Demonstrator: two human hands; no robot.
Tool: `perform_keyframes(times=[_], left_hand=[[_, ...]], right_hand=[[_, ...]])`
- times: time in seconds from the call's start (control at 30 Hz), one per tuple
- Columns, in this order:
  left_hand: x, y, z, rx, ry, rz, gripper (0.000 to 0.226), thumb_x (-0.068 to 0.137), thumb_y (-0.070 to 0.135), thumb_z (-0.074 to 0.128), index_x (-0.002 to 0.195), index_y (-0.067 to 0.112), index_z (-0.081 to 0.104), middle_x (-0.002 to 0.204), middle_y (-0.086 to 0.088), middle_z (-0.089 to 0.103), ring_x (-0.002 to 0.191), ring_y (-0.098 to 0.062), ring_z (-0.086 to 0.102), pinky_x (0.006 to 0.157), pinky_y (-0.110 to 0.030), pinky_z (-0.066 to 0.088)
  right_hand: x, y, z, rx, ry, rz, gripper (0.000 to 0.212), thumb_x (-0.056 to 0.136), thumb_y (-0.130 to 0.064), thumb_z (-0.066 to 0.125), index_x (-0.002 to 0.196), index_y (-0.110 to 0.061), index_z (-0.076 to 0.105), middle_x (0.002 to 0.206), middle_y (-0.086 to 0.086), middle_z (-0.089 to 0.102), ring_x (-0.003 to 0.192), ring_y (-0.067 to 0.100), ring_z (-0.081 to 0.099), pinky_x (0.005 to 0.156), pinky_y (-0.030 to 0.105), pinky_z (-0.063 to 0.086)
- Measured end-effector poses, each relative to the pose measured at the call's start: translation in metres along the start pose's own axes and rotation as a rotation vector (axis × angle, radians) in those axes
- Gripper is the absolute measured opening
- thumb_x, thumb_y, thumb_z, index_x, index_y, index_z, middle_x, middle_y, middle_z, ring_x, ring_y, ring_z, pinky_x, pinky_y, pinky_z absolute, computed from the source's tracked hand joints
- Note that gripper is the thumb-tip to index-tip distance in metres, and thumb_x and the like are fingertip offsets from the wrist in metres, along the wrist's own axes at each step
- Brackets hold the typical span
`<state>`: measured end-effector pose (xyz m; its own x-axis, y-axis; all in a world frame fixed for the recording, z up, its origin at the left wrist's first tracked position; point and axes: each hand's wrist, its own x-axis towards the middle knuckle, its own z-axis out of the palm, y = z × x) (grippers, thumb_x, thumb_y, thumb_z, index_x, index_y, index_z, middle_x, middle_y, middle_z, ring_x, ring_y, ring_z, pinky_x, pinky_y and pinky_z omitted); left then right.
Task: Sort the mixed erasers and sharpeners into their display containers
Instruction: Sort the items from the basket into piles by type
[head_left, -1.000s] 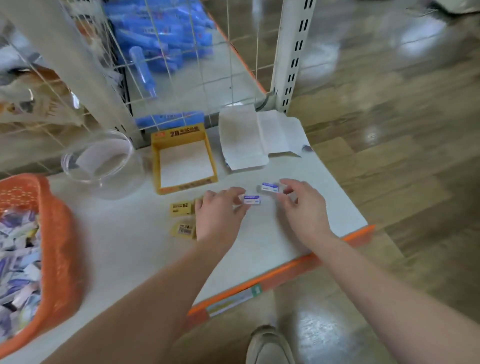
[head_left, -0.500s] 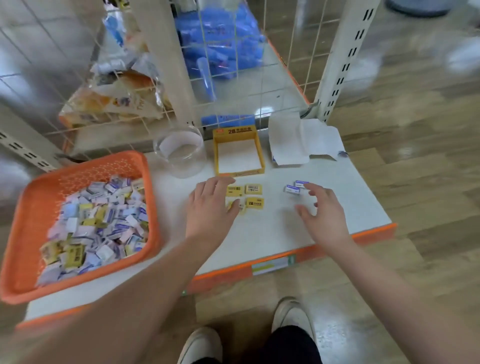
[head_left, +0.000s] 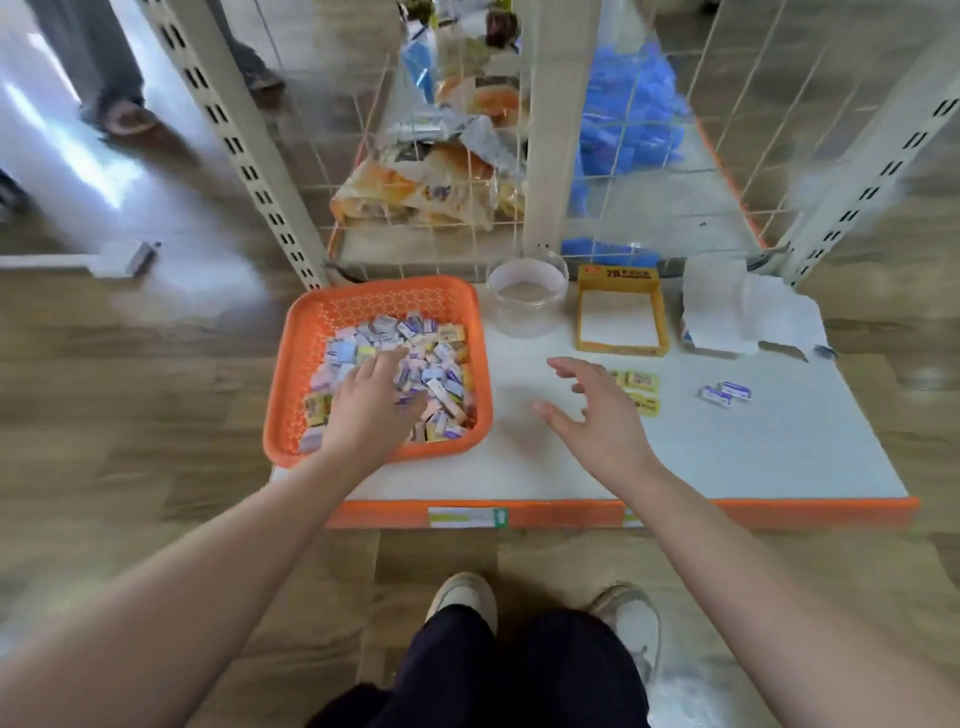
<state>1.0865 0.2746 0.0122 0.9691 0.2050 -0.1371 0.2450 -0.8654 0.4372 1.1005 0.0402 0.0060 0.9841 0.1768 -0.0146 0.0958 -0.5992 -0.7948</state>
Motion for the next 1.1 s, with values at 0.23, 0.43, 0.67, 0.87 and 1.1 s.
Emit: perform_keyframes(times=[0.23,0.43,0.67,0.87,1.1], left_hand=[[0.005,-0.068,-0.007,-0.01,-0.08,-0.163,0.062,0.086,0.022,0.062,0.142,0.019,0.034,0.142,-0.01,0.043,0.123,-0.03,0.046,0.091,-0.034,0.039],[0.018,-0.085,0.006,-0.042,-0.187,-0.079,0.056,0.081,0.023,0.069,0.132,0.029,0.046,0.133,0.001,0.05,0.116,-0.024,0.05,0.089,-0.034,0.043],[0.039,-0.077,0.016,0.094,-0.276,0.114,0.04,0.083,0.03,0.067,0.122,0.029,0.06,0.133,0.0,0.051,0.122,-0.029,0.038,0.102,-0.041,0.034],[0.047,-0.074,0.019,0.117,-0.357,0.127,0.055,0.087,0.022,0.059,0.138,0.036,0.044,0.139,0.001,0.05,0.128,-0.026,0.029,0.098,-0.039,0.033],[0.045,-0.071,0.017,0.106,-0.358,0.166,0.05,0.085,0.025,0.061,0.131,0.042,0.049,0.126,0.002,0.056,0.118,-0.026,0.033,0.09,-0.038,0.035]], right_hand=[[0.023,-0.023,0.056,-0.054,-0.105,-0.066,0.044,0.086,-0.022,0.065,0.128,-0.016,0.053,0.127,0.004,0.054,0.116,0.017,0.051,0.1,0.029,0.04],[0.045,-0.023,0.086,-0.38,-0.191,-0.283,0.032,0.088,-0.022,0.06,0.12,-0.018,0.059,0.12,0.002,0.06,0.113,0.023,0.053,0.097,0.034,0.036],[0.07,-0.03,0.099,-0.672,-0.419,-0.459,0.037,0.09,-0.026,0.055,0.127,-0.025,0.054,0.126,-0.005,0.056,0.119,0.018,0.049,0.096,0.034,0.031],[0.084,-0.036,0.117,-0.939,-0.414,-0.458,0.036,0.091,-0.026,0.05,0.127,-0.031,0.051,0.123,-0.006,0.057,0.116,0.021,0.05,0.091,0.037,0.035],[0.082,-0.036,0.118,-1.012,-0.376,-0.47,0.025,0.096,-0.031,0.045,0.114,-0.023,0.061,0.117,-0.001,0.056,0.113,0.023,0.048,0.089,0.037,0.034]])
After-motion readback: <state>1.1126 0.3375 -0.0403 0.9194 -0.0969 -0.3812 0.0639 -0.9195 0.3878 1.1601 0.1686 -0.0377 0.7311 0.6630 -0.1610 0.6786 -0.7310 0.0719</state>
